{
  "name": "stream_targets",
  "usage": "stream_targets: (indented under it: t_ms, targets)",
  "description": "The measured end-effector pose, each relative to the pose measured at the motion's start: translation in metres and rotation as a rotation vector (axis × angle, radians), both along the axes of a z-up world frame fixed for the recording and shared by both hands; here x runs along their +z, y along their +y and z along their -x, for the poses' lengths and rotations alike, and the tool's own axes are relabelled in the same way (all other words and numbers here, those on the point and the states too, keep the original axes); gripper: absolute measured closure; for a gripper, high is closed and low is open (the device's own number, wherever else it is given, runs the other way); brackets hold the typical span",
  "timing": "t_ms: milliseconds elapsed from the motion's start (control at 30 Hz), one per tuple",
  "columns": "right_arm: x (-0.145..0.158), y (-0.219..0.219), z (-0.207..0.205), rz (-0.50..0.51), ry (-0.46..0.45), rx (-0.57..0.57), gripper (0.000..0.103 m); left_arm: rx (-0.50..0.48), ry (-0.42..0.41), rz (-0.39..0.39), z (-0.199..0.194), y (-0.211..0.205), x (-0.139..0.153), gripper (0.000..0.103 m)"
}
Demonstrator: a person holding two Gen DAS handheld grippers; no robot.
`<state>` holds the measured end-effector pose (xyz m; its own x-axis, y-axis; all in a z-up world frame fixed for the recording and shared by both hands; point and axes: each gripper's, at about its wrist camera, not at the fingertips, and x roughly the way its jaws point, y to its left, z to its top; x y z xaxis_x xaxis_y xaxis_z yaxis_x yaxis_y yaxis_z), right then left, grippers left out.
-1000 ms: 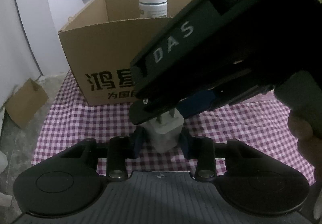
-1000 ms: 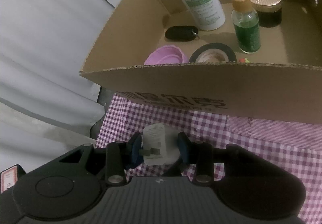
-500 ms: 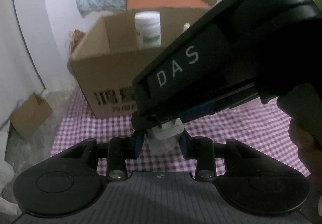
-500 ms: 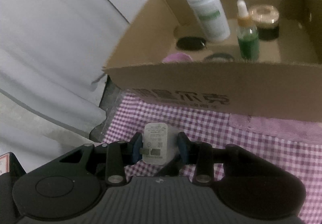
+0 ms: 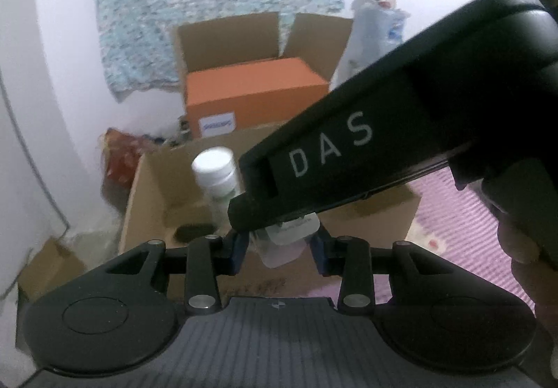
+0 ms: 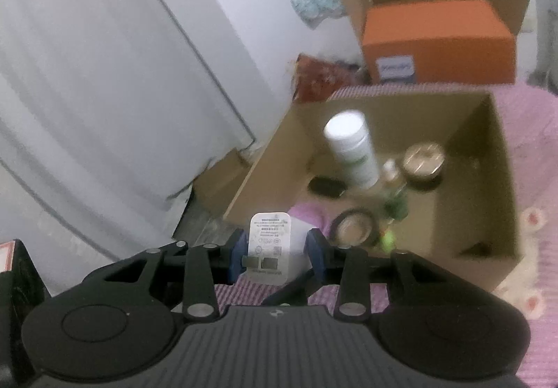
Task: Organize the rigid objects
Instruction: 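Carry the charger into the box and open the right gripper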
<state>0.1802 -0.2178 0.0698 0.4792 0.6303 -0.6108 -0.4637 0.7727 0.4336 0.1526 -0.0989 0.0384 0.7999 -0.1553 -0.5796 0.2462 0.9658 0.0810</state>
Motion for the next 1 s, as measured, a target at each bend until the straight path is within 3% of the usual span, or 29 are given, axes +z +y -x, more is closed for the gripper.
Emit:
stream_targets:
  t_ms: [167, 333, 667, 1000]
  targets:
    - [0.006, -0.023, -0.036, 0.003, 0.025, -0.049, 0.061, -0.045, 0.055, 0.013, -0.042, -0.017, -0.002, 0.065]
    - [-0.009, -0.041, -0.079, 0.013, 0.09, -0.077, 0.061, -0.062, 0.14, 0.025, -0.08, -0.03, -0.017, 0.065]
    - [-0.051, -0.054, -0.126, 0.045, 0.206, -0.079, 0.062, -0.063, 0.266, 0.034, -0.106, -0.043, -0.041, 0.066]
    - [-0.072, -0.058, -0.149, 0.094, 0.241, -0.068, 0.067, -0.062, 0.308, 0.031, -0.122, -0.052, -0.049, 0.067]
